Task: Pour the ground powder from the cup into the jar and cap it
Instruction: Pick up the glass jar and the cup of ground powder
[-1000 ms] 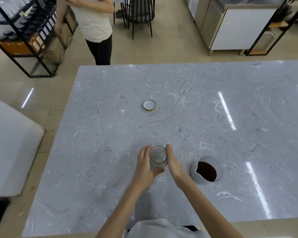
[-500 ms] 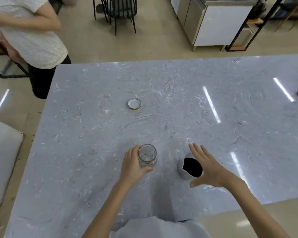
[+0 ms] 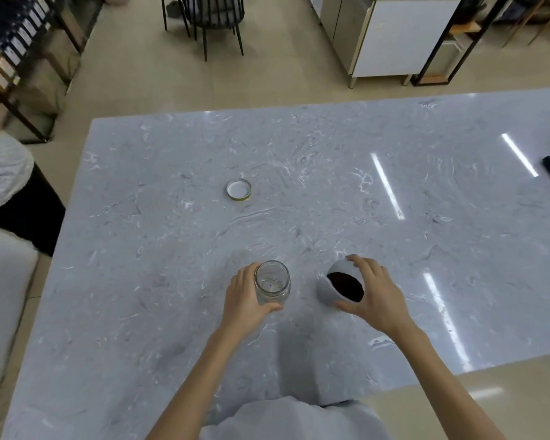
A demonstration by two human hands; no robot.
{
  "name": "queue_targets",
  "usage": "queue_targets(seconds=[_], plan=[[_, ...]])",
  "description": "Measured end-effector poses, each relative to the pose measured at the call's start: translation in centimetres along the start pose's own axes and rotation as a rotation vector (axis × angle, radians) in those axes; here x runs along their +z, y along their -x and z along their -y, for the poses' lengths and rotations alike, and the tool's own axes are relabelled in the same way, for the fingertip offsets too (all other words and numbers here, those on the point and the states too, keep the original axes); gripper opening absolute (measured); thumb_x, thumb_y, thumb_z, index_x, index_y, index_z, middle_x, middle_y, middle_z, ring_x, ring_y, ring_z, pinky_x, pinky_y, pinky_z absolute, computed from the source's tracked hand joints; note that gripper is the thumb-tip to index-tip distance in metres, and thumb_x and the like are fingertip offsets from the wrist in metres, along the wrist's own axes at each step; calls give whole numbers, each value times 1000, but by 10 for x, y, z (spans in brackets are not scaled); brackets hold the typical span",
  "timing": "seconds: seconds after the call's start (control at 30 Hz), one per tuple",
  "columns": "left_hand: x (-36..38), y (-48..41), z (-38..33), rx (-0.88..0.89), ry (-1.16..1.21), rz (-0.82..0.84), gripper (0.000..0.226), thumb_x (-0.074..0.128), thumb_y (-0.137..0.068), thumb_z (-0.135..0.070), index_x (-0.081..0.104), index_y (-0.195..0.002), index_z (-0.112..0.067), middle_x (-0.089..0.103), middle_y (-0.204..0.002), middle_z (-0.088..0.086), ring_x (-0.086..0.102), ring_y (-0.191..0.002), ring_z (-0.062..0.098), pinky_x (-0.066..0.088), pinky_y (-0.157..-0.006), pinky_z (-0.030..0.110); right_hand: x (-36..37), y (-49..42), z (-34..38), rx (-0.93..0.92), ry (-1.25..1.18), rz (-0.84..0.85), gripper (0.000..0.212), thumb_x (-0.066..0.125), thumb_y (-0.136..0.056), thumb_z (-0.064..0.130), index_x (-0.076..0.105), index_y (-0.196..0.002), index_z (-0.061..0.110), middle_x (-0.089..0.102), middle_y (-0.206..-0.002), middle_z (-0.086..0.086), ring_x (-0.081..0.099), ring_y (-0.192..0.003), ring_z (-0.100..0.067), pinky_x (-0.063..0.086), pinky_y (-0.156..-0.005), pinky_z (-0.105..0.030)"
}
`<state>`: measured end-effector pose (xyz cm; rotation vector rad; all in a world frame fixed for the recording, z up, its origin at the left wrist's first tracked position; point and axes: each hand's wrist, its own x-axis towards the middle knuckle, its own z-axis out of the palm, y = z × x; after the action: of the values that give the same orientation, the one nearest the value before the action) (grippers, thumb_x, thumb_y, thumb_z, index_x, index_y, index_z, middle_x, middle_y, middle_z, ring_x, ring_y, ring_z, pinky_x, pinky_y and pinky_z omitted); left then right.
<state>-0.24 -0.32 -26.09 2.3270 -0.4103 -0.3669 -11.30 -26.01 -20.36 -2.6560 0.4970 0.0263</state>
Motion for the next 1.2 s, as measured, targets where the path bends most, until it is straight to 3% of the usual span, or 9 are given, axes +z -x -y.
queue_targets(seconds=[0.2,0.4,0.5,0.6,0.7,0.77,0.83,1.03,1.2], plan=[[1,1,-2,-3,11,-22,101,98,-50,-35,48,-135,-17,50,-132,4,49,-120,28,38,-97,33,-18,-14,-10,116,-20,33,90,82,-64,57,36,-139,38,46,-135,11,49,-119,-17,52,-76,-36],[3,0,-3,-8,12,-16,103,98,-51,-36,46,-137,-16,50,-133,4,49,-121,28,38,-98,34,-27,-14,-18,54,-27,128,88,82,-65,58,36,-138,42,46,-130,17,51,-110,-11,51,-77,-32],[3,1,-1,-11,18,-20,103,97,-51,-38,46,-137,-17,50,-134,4,48,-121,26,38,-98,34,-33,-15,-16,28,162,91,88,80,-65,59,39,-140,38,49,-133,13,49,-115,-16,49,-77,-31],[5,1,0,-21,38,-27,101,98,-50,-37,47,-135,-21,50,-132,1,48,-120,24,38,-97,30,-37,-19,-21,96,20,96,88,82,-67,56,38,-141,37,48,-133,12,48,-117,-18,50,-75,-33],[5,0,1,-21,43,-23,101,98,-50,-37,47,-135,-21,49,-133,1,47,-121,23,37,-98,29,-36,-20,-24,40,60,135,90,81,-64,59,39,-141,39,49,-133,13,47,-116,-15,46,-74,-30],[5,-1,2,-19,36,-17,102,98,-50,-37,46,-136,-19,50,-133,1,47,-121,24,39,-99,32,-33,-19,-27,83,-116,199,93,80,-63,62,35,-142,42,47,-132,14,49,-113,-12,49,-77,-32],[5,-2,2,-12,30,-16,102,98,-50,-37,46,-136,-20,50,-133,1,48,-121,24,39,-99,32,-27,-16,-25,78,-127,148,96,79,-64,63,32,-144,41,44,-136,12,48,-117,-15,51,-80,-34],[1,-2,1,-43,55,24,99,96,-48,-47,45,-131,-29,46,-123,-16,54,-113,13,41,-89,26,0,-7,-27,79,42,67,105,79,-64,64,25,-149,33,40,-144,3,41,-124,-23,56,-81,-39],[-6,-6,-3,-115,5,105,99,86,-43,-70,35,-125,-45,56,-113,-26,56,-92,3,42,-74,26,-4,-19,-44,-2,-6,274,126,76,-53,75,4,-151,40,19,-152,10,38,-130,-21,52,-85,-43]])
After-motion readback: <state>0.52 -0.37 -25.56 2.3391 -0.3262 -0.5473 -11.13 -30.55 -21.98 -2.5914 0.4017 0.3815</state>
